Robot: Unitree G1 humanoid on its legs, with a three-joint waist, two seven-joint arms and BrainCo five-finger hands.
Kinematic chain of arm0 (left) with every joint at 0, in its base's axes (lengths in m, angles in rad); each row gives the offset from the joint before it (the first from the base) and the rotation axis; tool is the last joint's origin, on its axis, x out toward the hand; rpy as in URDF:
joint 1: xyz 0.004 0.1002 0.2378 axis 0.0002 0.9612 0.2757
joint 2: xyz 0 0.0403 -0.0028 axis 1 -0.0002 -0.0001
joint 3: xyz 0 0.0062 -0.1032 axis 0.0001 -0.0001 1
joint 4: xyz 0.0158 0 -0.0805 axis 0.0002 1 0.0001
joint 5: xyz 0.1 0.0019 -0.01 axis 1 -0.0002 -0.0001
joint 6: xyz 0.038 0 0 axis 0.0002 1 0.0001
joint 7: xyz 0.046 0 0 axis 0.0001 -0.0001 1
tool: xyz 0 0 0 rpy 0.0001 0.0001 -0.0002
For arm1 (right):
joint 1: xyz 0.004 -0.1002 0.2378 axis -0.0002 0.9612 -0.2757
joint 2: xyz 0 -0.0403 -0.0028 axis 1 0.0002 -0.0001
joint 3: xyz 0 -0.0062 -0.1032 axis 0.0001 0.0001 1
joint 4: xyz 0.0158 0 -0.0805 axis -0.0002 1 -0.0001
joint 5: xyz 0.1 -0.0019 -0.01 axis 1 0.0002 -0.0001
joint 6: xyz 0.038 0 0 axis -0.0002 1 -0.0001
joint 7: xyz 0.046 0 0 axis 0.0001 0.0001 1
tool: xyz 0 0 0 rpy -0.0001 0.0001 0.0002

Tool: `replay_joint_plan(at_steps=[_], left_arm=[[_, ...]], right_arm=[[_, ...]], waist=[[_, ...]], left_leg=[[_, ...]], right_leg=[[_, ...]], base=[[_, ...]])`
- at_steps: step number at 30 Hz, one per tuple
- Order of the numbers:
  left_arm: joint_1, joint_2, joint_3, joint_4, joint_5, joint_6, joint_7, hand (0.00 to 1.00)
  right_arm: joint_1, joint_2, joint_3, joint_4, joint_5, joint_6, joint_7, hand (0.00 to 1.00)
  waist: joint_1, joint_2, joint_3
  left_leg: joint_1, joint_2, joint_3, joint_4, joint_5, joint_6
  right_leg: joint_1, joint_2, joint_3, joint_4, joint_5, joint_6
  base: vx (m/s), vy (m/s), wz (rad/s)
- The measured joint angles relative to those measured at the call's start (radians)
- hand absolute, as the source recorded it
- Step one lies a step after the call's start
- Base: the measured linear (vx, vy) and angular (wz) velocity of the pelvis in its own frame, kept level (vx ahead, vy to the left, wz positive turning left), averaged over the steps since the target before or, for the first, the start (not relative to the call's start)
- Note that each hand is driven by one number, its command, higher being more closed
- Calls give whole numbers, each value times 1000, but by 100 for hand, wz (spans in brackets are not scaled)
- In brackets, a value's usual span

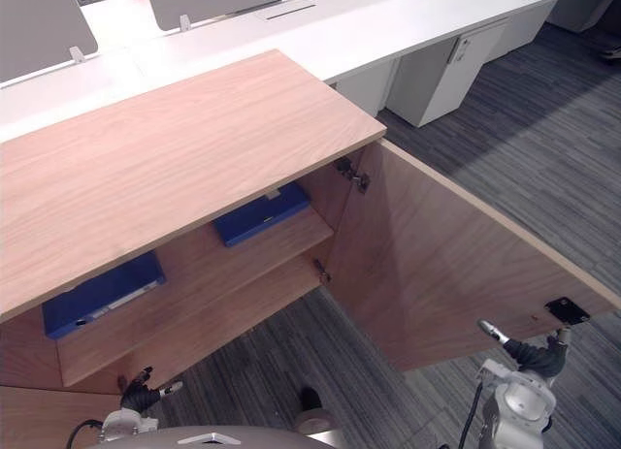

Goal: Walk over to the cabinet, pick up the folder, carry it to the office cabinet, place the folder inside the office cabinet, then close the office cabinet door

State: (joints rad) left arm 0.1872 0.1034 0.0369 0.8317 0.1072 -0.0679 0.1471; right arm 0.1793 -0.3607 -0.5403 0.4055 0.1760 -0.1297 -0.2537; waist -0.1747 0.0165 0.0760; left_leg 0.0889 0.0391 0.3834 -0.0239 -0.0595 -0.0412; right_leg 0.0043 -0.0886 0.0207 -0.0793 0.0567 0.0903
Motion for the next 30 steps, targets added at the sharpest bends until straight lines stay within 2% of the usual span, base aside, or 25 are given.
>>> replay_joint_plan(at_steps=[3,5,7,10,13,16,20,22,23,26,30], left_arm=[[-1,4,0,0,16,0,0,0],[0,8,-2,0,21,1,1,0],[0,7,-14,0,35,3,1,0],[0,2,-23,1,35,5,6,0],[-7,-1,-40,5,36,5,22,0],[-12,-8,-49,7,48,6,23,0],[-58,-17,-81,7,57,6,25,0],[-62,-30,-84,5,69,4,29,0],[-58,-41,-96,5,74,3,29,0],[-46,-48,-109,5,74,3,30,0],[-24,-37,-107,3,74,3,46,0]], right_arm=[[56,40,47,-56,-30,1,-10,0],[113,88,98,-112,-50,3,-13,0],[161,116,140,-159,-70,2,-14,0],[230,146,238,-220,-107,2,-13,0],[280,156,387,-239,-132,-3,-8,0],[324,155,543,-238,-145,-3,33,0],[316,146,849,-228,-208,-8,159,0],[269,149,938,-222,-247,-10,215,0],[221,160,994,-206,-274,-26,253,0],[155,207,1009,-186,-303,-40,272,0],[109,211,995,-133,-342,-43,267,0]], waist=[[-3,-10,-6],[-5,-30,-8],[-4,-37,-7],[-2,-38,-8],[16,-39,-7],[19,-38,-6],[56,-38,-3],[69,-37,-4],[84,-33,-4],[114,-30,-5],[119,-45,-3]], left_leg=[[2,3,2,-16,15,-3],[4,8,2,-28,29,-5],[4,11,2,-31,35,-7],[2,12,5,-32,36,-14],[0,13,-3,-34,37,-15],[-3,19,-21,-48,37,-15],[-26,28,-66,-61,65,-19],[-29,29,-82,-61,70,-19],[-33,28,-88,-61,74,-20],[-34,22,-106,-61,74,-19],[-34,11,-130,-61,73,-17]], right_leg=[[-6,6,0,0,7,-4],[-11,12,0,-5,14,-8],[-13,15,0,-7,17,-10],[-27,17,-2,-7,19,-18],[-44,18,-9,-7,40,-25],[-52,24,-12,-7,41,-26],[-74,40,-32,-1,41,-26],[-72,42,-37,3,41,-26],[-74,41,-38,10,41,-26],[-71,36,-39,17,41,-26],[-59,21,-56,26,36,-18]], base=[[-84,-54,-4],[-113,-69,-3],[-127,-65,-6],[-128,-53,-21],[-143,-57,-47],[-114,-49,-31],[-66,-75,1],[-34,-56,29],[-20,-26,21],[1,2,21],[43,39,24]])
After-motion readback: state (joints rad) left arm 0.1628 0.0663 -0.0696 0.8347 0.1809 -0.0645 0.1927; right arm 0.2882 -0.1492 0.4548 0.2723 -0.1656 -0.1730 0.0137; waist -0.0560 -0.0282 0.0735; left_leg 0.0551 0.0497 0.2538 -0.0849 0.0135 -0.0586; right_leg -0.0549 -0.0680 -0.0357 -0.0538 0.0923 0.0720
